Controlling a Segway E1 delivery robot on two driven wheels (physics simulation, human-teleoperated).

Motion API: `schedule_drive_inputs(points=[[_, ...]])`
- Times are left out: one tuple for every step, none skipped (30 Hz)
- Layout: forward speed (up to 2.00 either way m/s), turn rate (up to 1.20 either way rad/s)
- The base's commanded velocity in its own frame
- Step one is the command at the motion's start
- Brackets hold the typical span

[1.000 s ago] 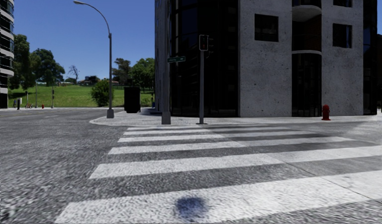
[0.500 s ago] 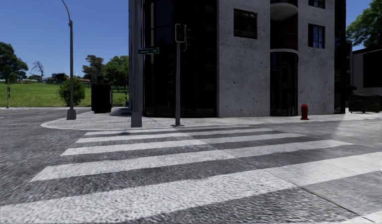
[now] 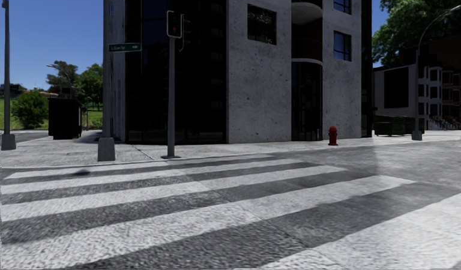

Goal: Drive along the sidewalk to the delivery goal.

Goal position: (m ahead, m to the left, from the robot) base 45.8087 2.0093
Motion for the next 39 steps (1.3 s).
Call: schedule_drive_inputs(points=[[1.86,0.00],[1.86,0.00],[1.86,0.00],[1.86,0.00],[1.86,0.00],[1.86,0.00],[1.86,0.00],[1.86,0.00],[2.00,0.00],[2.00,0.00],[2.00,0.00],[2.00,0.00],[2.00,0.00],[2.00,0.00],[2.00,0.00],[2.00,0.00],[2.00,0.00],[2.00,0.00],[2.00,0.00],[2.00,0.00],[2.00,0.00],[2.00,0.00],[2.00,0.00],[2.00,0.00],[2.00,0.00],[2.00,0.00],[2.00,0.00],[2.00,0.00],[2.00,0.00],[2.00,0.00],[2.00,0.00],[2.00,0.00],[2.00,0.00],[2.00,0.00],[2.00,0.00],[2.00,0.00],[2.00,0.00],[2.00,0.00],[2.00,0.00]])
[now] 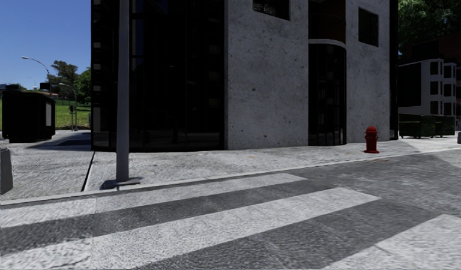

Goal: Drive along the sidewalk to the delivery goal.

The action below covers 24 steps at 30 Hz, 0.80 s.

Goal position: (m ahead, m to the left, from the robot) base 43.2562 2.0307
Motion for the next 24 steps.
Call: schedule_drive_inputs(points=[[2.00,0.00],[2.00,0.00],[2.00,0.00],[2.00,0.00],[2.00,0.00],[2.00,0.00],[2.00,0.00],[2.00,0.00],[2.00,0.00],[2.00,0.00],[2.00,0.00],[2.00,0.00],[2.00,0.00],[2.00,0.00],[2.00,0.00],[2.00,0.00],[2.00,0.00],[2.00,0.00],[2.00,0.00],[2.00,0.00],[2.00,0.00],[2.00,0.00],[2.00,0.00],[2.00,0.00]])
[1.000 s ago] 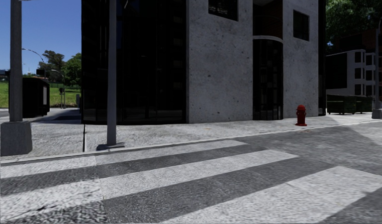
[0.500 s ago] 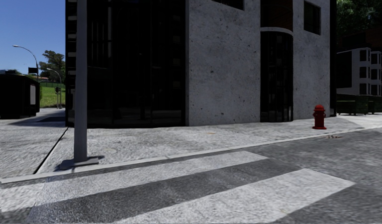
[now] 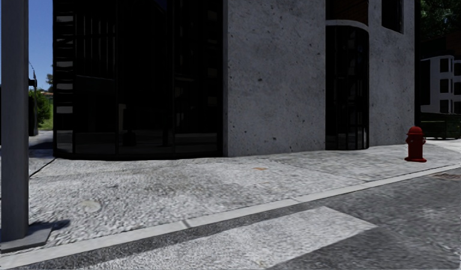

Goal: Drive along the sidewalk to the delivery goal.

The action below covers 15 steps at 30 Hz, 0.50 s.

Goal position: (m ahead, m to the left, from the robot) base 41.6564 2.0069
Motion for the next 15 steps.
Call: schedule_drive_inputs(points=[[2.00,0.00],[2.00,0.00],[2.00,0.00],[2.00,0.00],[2.00,0.00],[2.00,0.00],[2.00,0.00],[2.00,0.00],[2.00,0.00],[2.00,0.00],[2.00,0.00],[2.00,-0.05],[2.00,-0.08],[2.00,-0.09],[1.96,-0.09]])
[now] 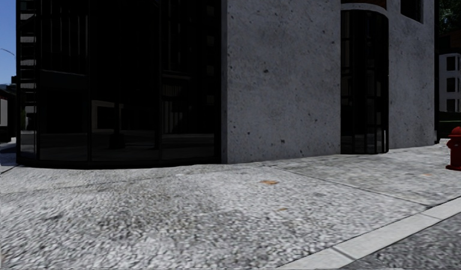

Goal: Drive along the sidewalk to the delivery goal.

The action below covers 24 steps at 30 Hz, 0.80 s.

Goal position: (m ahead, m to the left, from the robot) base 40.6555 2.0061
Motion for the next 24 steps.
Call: schedule_drive_inputs(points=[[1.91,-0.11],[1.81,-0.14],[1.76,-0.17],[1.72,-0.19],[1.72,-0.19],[1.70,-0.20],[1.65,-0.22],[1.63,-0.26],[1.61,-0.28],[1.59,-0.29],[1.57,-0.30],[1.56,-0.30],[1.56,-0.30],[1.56,-0.30],[1.56,-0.32],[1.56,-0.33],[1.56,-0.34],[1.56,-0.34],[1.56,-0.34],[1.56,-0.34],[1.56,-0.34],[1.56,-0.34],[1.56,-0.34],[1.56,-0.35]])
